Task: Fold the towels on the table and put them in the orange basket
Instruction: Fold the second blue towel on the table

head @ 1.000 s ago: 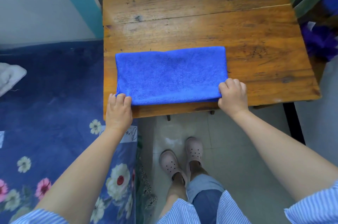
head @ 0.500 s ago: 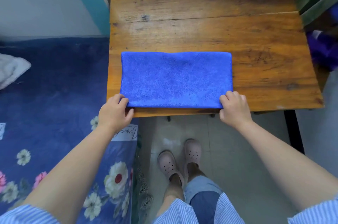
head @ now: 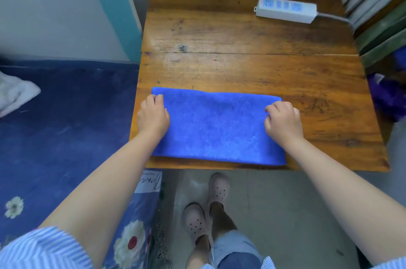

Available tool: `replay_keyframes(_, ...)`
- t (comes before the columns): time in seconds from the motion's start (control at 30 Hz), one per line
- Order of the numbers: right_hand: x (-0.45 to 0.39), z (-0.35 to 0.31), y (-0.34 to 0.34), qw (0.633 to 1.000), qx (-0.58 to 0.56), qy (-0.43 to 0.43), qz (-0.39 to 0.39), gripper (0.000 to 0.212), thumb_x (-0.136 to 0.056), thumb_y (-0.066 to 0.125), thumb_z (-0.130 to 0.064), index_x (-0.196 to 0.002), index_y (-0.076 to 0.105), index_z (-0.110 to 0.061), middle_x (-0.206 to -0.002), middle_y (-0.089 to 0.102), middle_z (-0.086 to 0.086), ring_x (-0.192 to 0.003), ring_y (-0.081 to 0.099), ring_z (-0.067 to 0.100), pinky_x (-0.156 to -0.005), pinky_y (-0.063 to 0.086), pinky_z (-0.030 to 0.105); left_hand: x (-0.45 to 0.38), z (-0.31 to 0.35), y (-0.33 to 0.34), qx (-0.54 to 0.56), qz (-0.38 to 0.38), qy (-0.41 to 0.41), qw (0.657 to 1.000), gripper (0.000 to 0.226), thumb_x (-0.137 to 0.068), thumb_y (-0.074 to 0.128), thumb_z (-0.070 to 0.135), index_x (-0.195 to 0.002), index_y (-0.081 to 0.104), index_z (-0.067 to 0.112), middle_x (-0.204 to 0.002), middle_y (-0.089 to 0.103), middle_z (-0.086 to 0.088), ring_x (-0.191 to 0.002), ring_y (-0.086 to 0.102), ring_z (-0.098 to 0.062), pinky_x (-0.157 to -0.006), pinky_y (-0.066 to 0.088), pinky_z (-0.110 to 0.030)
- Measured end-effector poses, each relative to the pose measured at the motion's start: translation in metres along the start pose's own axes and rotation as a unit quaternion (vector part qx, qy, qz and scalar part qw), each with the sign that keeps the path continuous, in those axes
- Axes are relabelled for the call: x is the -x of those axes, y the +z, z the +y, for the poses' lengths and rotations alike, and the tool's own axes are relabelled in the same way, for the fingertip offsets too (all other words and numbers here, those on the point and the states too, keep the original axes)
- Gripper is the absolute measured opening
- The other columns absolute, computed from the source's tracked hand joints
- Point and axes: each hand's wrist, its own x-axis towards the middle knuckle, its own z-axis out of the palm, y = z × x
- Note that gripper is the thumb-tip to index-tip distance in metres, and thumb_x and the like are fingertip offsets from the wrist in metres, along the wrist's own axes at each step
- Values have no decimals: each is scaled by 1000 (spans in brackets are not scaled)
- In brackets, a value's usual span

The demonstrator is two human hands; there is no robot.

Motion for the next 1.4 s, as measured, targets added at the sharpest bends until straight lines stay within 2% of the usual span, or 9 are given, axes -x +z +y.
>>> replay_keyframes(0.2,-40,13,16,997,24,-30,-67,45,-60,26,-14,-77,65,-1,-79,66,14,-76,67,32,-76,51,49,-46,8,2,-91,0,70,993,43,-89,41,2,-132,44,4,-142,40,-12,-139,27,-27,-109,23,-37)
replay_keyframes(0.37,-54,21,19,989,-5,5,-148,30,-53,23,-8,-55,53,-6,-51,52,9,-46,55,28,-53,48,30,-63,6,-2,-107,1,152,982,23,-66,35,5,-58,56,-1,-57,57,-17,-56,58,-34,-52,47,-36)
replay_keyframes(0.57,-86,40,23,957,-140,108,-229,19,-65,27,-6,-53,27,-19,-85,56,26,-84,52,35,-62,25,32,-83,6,-10,-104,-101,38,989,16,-90,34,6,-79,45,8,-98,62,-18,-89,55,-35,-61,28,-31)
replay_keyframes(0.7,-102,34,24,958,-66,129,-247,19,-78,40,6,-70,44,-11,-101,55,21,-98,52,36,-69,32,36,-99,14,-8,-152,-119,45,980,14,-91,34,8,-85,47,9,-102,63,-17,-93,56,-35,-63,31,-32)
replay_keyframes(0.77,-103,27,26,971,-22,115,-209,20,-77,39,6,-88,55,-1,-100,56,21,-97,53,37,-75,36,39,-101,15,-3,-160,-49,87,982,17,-87,36,6,-85,52,4,-92,62,-18,-87,57,-35,-65,34,-36)
replay_keyframes(0.93,-78,20,29,983,3,100,-156,21,-47,47,-3,-65,58,0,-63,56,19,-54,57,37,-48,45,36,-81,12,8,-121,58,136,982,37,-65,30,11,-75,63,-2,-78,64,-19,-70,65,-37,-60,52,-40)
replay_keyframes(1.13,-65,7,30,985,-40,87,-145,62,-74,25,-26,-118,56,4,-128,52,26,-125,44,44,-102,25,62,-47,35,31,-52,88,234,967,42,-78,37,19,-110,56,-1,-116,63,-26,-117,50,-40,-82,46,-61)
replay_keyframes(1.3,-75,-36,28,976,-93,11,-195,73,-79,10,-38,-139,38,-7,-151,26,14,-142,15,34,-111,3,57,-26,49,43,-76,73,263,959,51,-82,37,29,-111,64,-3,-120,63,-22,-112,58,-41,-82,47,-59)
replay_keyframes(1.4,-65,-51,30,979,-79,-64,-175,57,-80,28,-30,-122,55,-2,-135,49,22,-131,39,40,-101,28,63,-8,31,55,1,109,358,927,45,-96,27,37,-111,56,7,-122,58,-15,-113,45,-32,-94,41,-47)
